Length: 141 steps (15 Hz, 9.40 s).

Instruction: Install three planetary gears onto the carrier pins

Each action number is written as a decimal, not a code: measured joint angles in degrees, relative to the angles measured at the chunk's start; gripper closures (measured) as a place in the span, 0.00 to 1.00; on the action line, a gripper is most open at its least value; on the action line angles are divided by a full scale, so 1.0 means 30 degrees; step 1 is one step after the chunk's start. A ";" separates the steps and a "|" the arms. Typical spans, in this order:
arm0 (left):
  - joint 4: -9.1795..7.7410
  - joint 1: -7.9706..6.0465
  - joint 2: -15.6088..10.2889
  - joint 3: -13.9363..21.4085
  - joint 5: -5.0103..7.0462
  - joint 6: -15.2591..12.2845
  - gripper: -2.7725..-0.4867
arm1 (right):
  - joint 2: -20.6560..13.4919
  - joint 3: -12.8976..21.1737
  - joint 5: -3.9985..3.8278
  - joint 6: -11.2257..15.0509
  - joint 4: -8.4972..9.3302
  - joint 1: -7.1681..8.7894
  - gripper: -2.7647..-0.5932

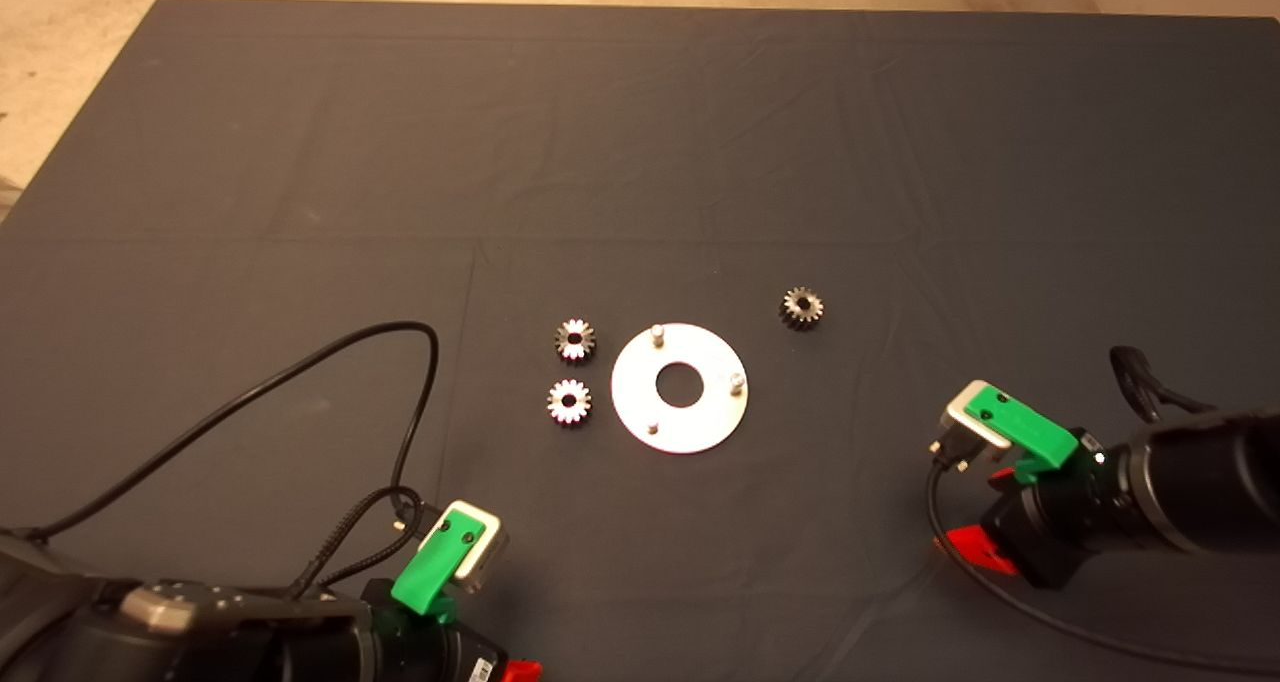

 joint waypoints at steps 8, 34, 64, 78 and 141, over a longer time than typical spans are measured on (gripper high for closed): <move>0.0030 0.0358 0.0317 0.0000 0.0008 -0.0011 0.26 | 0.1595 -0.3106 -0.0053 -0.1252 -0.0025 0.1469 0.34; 0.0179 0.1057 0.1679 -0.0008 0.0016 -0.0028 0.26 | 0.3535 -0.8198 0.3759 -0.1524 -0.0029 0.2462 0.34; 0.0187 0.1158 0.1732 -0.0008 0.0024 -0.0041 0.26 | 0.6457 -1.2026 0.5624 -0.4275 -0.0192 0.1792 0.34; 0.0215 0.1211 0.1621 -0.0008 0.0016 -0.0041 0.26 | 0.6238 -1.2193 0.5092 -0.4832 -0.0204 0.1792 0.34; 0.0248 0.1313 0.1098 -0.0005 0.0008 -0.0041 0.26 | 0.6083 -1.3066 0.7408 -0.4905 -0.2333 0.0679 0.74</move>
